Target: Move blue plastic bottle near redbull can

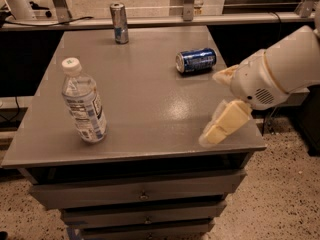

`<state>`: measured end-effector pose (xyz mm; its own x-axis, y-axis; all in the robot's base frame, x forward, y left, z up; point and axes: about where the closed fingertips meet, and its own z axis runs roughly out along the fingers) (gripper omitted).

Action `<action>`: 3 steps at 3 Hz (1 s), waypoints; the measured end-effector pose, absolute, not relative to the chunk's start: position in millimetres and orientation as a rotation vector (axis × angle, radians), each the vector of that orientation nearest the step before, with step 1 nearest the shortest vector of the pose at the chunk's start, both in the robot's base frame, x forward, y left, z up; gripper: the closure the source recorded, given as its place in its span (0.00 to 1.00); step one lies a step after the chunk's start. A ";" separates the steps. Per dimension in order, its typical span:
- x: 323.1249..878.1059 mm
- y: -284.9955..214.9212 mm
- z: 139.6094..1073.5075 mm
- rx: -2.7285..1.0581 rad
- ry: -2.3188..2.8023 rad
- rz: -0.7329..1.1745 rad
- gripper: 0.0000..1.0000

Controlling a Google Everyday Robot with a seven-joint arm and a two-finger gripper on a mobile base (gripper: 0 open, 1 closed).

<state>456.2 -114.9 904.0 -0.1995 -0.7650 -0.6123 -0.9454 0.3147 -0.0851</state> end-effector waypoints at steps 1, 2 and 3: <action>460.0 -67.5 894.9 -1.418 1.911 0.587 0.00; 461.1 -18.4 908.4 -1.327 1.804 0.709 0.00; 460.2 -9.3 915.4 -1.314 1.786 0.729 0.00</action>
Offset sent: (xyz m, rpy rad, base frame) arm 0.0078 0.1467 0.0221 0.5270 -0.0482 0.0308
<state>460.2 -9.3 915.4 -0.1555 -0.5028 -0.8503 -0.9541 0.2995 -0.0026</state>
